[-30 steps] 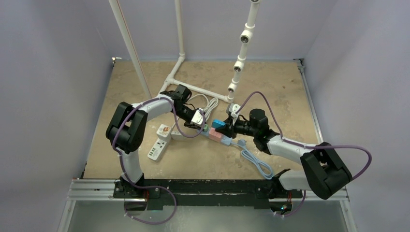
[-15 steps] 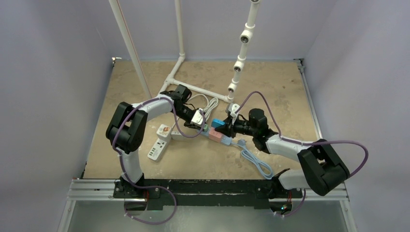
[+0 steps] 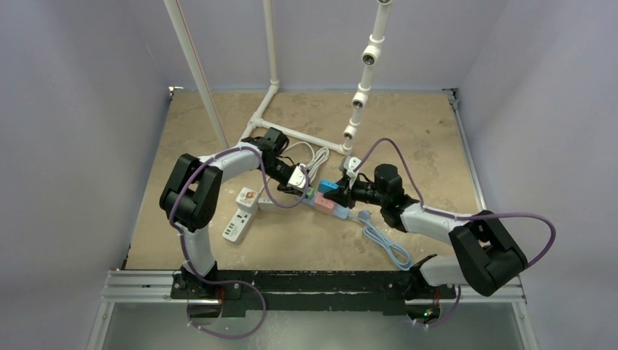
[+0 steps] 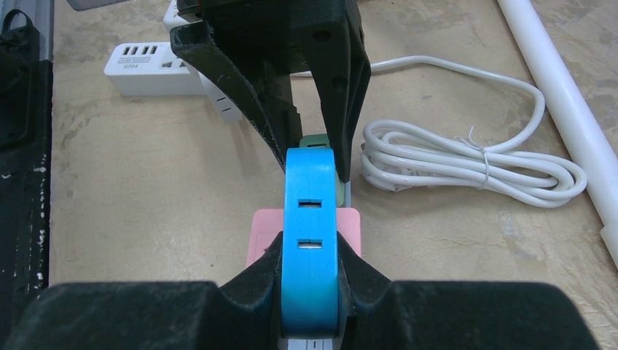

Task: Insert the plug
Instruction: Insert the plug into the socket.

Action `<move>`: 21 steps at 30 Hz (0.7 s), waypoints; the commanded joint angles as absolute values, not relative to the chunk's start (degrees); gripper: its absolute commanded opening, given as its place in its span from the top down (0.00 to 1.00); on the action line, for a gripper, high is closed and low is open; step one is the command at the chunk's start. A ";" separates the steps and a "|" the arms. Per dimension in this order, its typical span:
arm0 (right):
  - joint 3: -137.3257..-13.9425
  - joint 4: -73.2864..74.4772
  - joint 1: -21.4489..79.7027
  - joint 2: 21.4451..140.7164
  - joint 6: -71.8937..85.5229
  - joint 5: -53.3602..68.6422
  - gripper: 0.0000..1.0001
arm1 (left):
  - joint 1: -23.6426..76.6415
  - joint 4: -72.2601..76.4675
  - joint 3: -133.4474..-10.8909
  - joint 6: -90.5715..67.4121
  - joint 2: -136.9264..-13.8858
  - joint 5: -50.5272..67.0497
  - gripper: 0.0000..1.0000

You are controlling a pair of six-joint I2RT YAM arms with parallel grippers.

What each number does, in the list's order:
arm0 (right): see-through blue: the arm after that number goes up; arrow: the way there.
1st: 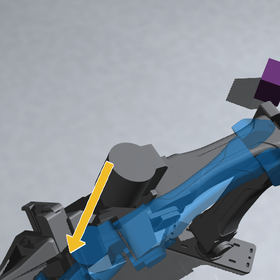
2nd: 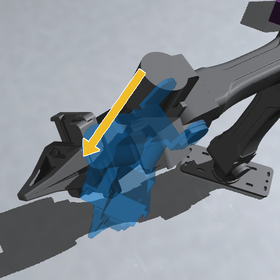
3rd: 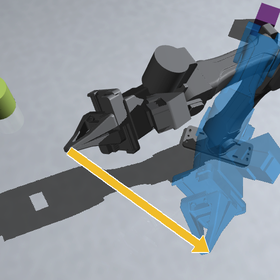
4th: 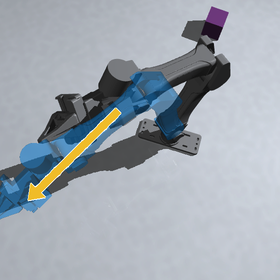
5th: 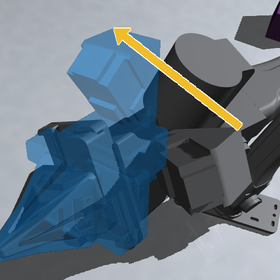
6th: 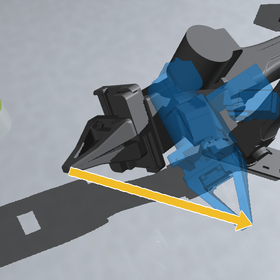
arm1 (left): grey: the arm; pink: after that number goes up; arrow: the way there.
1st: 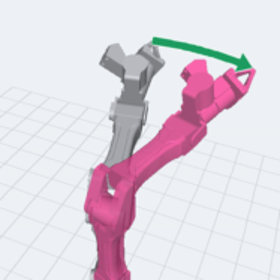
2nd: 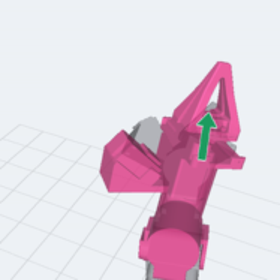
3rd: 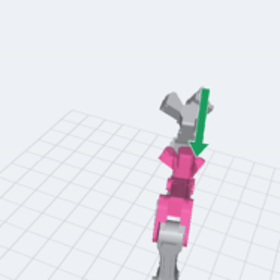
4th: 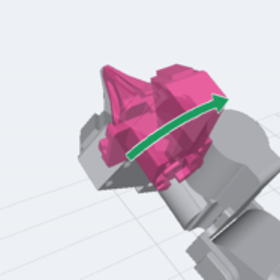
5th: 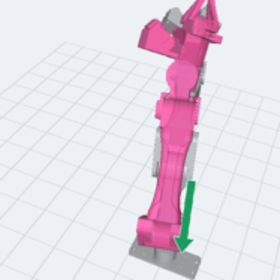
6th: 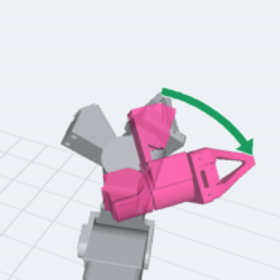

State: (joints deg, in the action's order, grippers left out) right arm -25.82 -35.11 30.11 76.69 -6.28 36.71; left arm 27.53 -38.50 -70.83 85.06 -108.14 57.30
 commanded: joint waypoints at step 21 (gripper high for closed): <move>-24.48 -27.70 33.18 73.81 -3.58 34.34 1.00 | 28.56 -43.32 -73.94 84.45 -110.64 57.47 0.96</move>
